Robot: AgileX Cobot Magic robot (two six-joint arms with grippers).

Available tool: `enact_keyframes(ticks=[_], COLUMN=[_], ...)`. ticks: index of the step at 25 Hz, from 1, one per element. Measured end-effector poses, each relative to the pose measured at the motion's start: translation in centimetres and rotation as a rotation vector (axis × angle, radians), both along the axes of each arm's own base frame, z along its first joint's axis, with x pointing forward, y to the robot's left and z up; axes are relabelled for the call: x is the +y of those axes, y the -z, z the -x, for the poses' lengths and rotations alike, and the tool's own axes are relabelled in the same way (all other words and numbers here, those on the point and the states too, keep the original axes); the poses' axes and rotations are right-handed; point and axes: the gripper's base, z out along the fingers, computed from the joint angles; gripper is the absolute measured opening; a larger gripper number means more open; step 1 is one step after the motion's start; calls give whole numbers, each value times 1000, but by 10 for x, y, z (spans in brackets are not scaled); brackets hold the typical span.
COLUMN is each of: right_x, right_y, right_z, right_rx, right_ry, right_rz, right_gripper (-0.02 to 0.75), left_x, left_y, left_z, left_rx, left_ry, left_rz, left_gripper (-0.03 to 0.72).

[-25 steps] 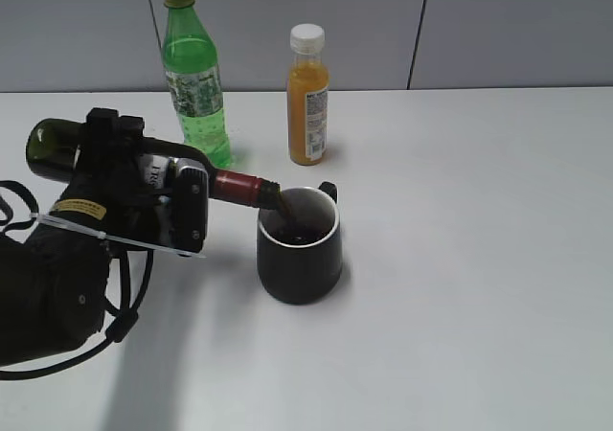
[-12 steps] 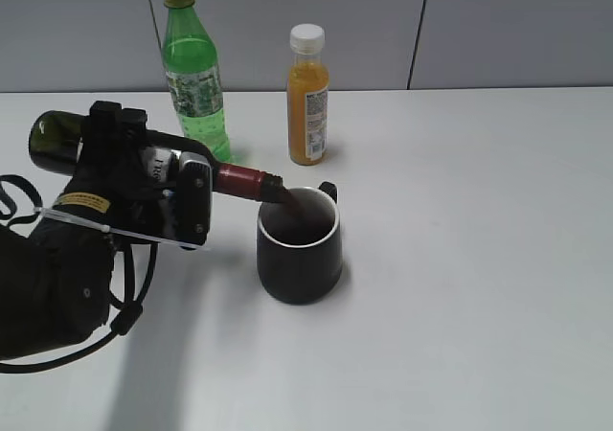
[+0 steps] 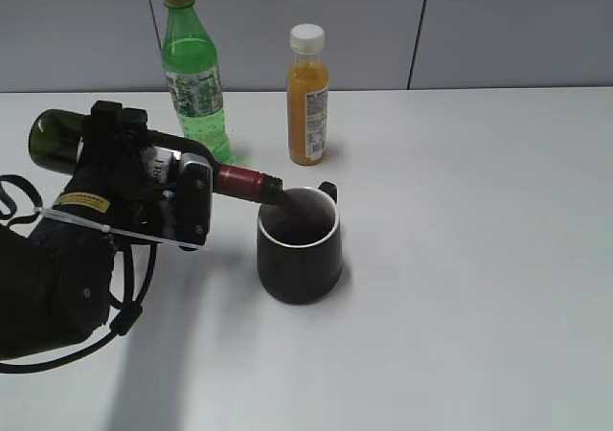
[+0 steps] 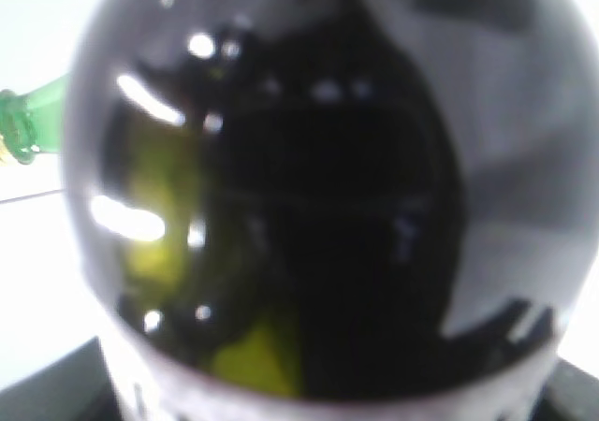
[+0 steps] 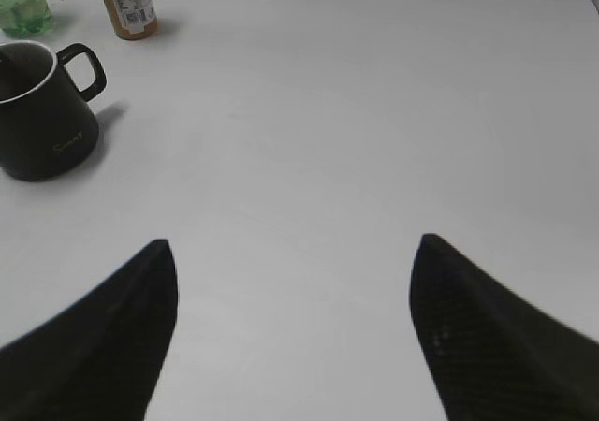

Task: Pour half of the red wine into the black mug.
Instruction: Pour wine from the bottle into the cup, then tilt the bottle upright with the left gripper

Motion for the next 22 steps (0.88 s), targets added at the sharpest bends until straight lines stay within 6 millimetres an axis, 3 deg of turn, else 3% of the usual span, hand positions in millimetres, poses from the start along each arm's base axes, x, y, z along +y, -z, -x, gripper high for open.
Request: enact_keyframes(ticks=[18, 22], right_x=[0, 0], right_y=[0, 0], right_z=[0, 0], right_rx=[0, 0], right_ry=[-1, 0], right_rz=[2, 1], right_gripper=[585, 585], left_x=[0, 0], left_y=[0, 0], left_z=[0, 0], left_rx=[-1, -13], left_ry=[0, -15], left_rz=[4, 85], left_gripper=[532, 532])
